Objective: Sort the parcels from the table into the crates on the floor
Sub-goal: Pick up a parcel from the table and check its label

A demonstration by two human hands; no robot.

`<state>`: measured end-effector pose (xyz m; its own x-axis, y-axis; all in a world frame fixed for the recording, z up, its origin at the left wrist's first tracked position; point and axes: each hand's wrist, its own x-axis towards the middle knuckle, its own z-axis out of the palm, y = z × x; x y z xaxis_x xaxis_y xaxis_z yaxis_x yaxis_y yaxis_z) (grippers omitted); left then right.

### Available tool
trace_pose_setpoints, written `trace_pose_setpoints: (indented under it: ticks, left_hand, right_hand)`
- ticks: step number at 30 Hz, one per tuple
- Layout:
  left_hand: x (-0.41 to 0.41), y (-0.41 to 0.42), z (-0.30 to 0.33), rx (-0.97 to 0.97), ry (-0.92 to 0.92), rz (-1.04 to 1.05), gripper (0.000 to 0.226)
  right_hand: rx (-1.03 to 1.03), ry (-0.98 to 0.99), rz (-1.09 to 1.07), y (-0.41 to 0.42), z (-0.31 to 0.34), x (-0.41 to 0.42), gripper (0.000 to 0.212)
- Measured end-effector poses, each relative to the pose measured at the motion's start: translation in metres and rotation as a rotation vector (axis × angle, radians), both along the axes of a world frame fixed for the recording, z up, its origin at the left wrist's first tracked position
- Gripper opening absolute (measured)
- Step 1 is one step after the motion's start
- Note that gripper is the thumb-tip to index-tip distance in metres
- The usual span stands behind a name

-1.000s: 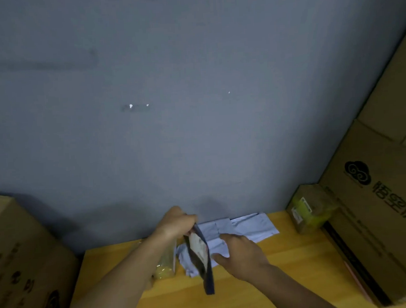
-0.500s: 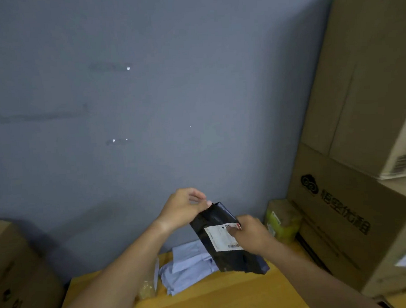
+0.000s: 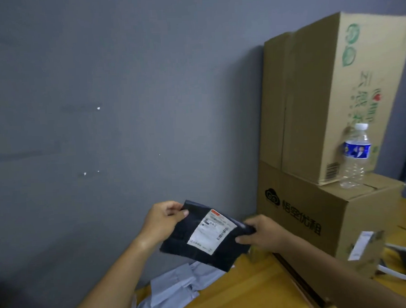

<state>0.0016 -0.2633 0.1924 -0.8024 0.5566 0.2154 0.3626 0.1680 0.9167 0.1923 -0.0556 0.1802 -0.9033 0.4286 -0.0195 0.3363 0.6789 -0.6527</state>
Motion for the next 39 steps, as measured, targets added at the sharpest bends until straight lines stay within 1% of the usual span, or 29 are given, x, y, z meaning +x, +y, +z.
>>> trace_pose_setpoints:
  ticks: [2,4,6,8,11,15,19,22,26,30,32,35,39]
  left_hand:
    - [0.001,-0.003,0.003,0.092,-0.116,-0.003,0.007]
    - [0.005,-0.004,0.006,0.150,-0.196,-0.005,0.007]
    - [0.010,-0.004,0.008,0.163,-0.236,0.003,0.005]
    - [0.011,-0.004,0.008,0.155,-0.258,-0.003,0.002]
    - [0.015,-0.003,0.007,0.153,-0.286,-0.027,0.004]
    - [0.020,-0.003,0.007,0.176,-0.312,-0.022,0.007]
    - [0.023,-0.003,0.006,0.209,-0.342,0.001,0.009]
    - [0.029,0.000,0.005,0.228,-0.360,0.005,0.008]
    - [0.032,0.007,-0.001,0.237,-0.387,-0.009,0.009]
    - [0.035,0.021,-0.008,0.222,-0.402,-0.032,0.005]
    - [0.038,0.031,-0.012,0.216,-0.412,-0.060,0.003]
    - [0.040,0.049,-0.021,0.174,-0.411,-0.129,0.003]
    - [0.051,0.083,-0.038,0.087,-0.392,-0.275,0.008]
  right_hand:
    - [-0.061,0.052,-0.073,0.008,0.002,0.008,0.010]
    - [-0.211,0.157,-0.131,0.011,0.005,0.012,0.009]
    - [-0.364,0.266,-0.149,0.011,0.009,0.016,0.009]
    - [-0.475,0.354,-0.147,0.009,0.013,0.018,0.010]
    - [-0.600,0.426,-0.167,0.006,0.019,0.020,0.009]
    - [-0.606,0.451,-0.187,0.006,0.017,0.019,0.009]
    - [-0.668,0.470,-0.175,0.004,0.012,0.018,0.017]
    - [-0.702,0.451,-0.145,0.001,0.004,0.020,0.025]
    - [-0.723,0.430,-0.149,0.003,-0.008,0.026,0.027]
    - [-0.678,0.380,-0.179,0.007,-0.017,0.037,0.029]
    - [-0.691,0.389,-0.222,0.006,-0.021,0.047,0.027]
    - [-0.641,0.385,-0.327,0.007,-0.029,0.064,0.020]
    - [-0.587,0.430,-0.506,0.011,-0.044,0.100,0.019]
